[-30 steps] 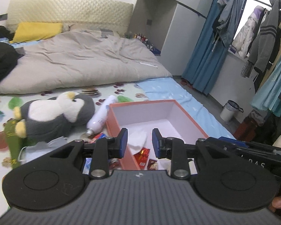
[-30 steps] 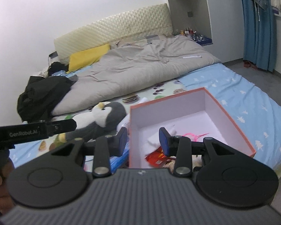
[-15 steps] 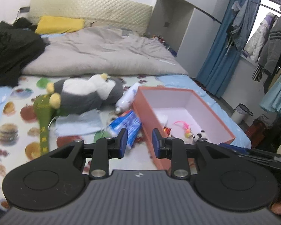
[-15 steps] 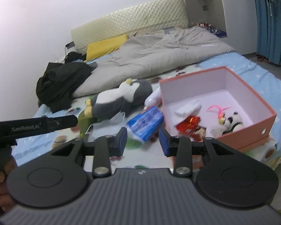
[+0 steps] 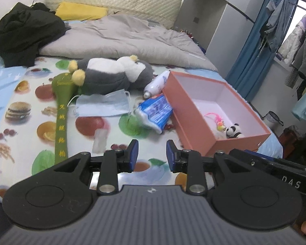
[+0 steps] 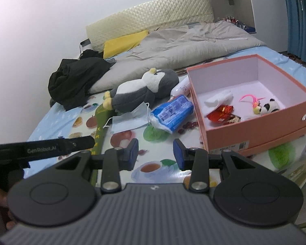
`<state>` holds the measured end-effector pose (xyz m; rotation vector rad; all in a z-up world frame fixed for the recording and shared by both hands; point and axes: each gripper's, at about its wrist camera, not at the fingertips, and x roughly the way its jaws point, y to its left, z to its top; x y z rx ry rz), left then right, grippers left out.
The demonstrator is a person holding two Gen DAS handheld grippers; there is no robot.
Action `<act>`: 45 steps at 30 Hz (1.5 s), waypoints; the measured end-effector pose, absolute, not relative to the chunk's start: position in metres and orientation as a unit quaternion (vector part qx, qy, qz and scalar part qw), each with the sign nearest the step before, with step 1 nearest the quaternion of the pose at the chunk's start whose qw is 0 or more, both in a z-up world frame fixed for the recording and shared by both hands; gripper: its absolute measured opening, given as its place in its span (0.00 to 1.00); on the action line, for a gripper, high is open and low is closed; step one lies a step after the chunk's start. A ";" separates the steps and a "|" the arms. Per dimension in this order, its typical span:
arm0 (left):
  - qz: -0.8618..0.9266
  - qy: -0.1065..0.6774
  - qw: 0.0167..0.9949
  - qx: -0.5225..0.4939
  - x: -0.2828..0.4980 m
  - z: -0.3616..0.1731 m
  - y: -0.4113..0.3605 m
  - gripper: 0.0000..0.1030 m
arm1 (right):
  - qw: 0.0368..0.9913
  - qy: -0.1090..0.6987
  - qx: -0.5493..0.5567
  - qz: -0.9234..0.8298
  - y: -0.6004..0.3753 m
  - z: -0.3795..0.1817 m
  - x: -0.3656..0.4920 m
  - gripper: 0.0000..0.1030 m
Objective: Organize soft objects
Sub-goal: 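Withdraw both tools from the box back over the bed, then close right tool on blue wipes packet while left tool closes on clear plastic cup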
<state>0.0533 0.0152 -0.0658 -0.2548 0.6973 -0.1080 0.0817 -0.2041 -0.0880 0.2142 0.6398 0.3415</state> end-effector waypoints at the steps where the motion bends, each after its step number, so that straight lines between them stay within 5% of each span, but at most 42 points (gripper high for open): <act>1: -0.052 0.341 0.930 -0.126 0.053 -0.069 0.016 0.36 | 0.929 0.313 0.105 0.167 -0.203 -0.091 0.081 0.39; 16: -0.025 0.362 0.923 -0.129 0.057 -0.120 0.032 0.39 | 0.912 0.347 0.143 0.166 -0.190 -0.130 0.090 0.40; 20: -0.014 0.369 0.921 -0.123 0.076 -0.131 0.038 0.43 | 0.911 0.346 0.162 0.157 -0.186 -0.138 0.105 0.60; 29: 0.009 0.380 0.919 -0.105 0.124 -0.156 0.054 0.56 | 0.907 0.345 0.197 0.137 -0.171 -0.153 0.146 0.80; 45: 0.028 0.395 0.913 -0.101 0.200 -0.207 0.076 0.60 | 0.900 0.357 0.234 0.088 -0.144 -0.184 0.224 0.79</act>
